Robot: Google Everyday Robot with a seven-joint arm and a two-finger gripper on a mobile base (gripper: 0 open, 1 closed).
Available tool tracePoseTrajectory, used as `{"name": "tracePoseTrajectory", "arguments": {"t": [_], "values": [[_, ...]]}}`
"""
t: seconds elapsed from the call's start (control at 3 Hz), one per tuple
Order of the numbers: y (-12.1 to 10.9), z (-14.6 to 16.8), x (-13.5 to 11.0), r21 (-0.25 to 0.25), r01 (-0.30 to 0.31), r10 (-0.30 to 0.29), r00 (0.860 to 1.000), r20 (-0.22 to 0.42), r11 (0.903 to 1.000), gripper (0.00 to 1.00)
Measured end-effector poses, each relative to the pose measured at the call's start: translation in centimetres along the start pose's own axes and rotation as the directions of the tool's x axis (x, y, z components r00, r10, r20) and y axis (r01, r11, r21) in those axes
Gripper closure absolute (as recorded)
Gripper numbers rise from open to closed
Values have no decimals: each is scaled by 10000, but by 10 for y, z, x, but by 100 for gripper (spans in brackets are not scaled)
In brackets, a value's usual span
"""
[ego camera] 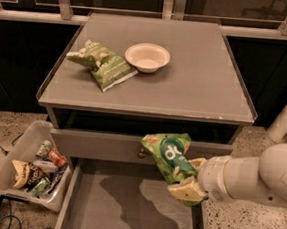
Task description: Place green rice chip bag into middle drawer
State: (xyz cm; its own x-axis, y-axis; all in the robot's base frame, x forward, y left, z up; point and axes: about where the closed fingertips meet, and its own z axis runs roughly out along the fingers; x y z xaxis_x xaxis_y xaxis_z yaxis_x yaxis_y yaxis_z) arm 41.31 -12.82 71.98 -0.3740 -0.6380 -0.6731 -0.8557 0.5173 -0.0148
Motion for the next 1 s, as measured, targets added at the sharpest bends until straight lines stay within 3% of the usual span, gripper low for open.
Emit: {"name": "tracePoseTrajectory", "arguments": {"t": [0.67, 1.0], "values": [[-3, 65, 37, 424, 18, 3, 9987, -511, 9991, 100], [-20, 72, 48, 817, -303, 351, 9977, -579, 9962, 100]]}}
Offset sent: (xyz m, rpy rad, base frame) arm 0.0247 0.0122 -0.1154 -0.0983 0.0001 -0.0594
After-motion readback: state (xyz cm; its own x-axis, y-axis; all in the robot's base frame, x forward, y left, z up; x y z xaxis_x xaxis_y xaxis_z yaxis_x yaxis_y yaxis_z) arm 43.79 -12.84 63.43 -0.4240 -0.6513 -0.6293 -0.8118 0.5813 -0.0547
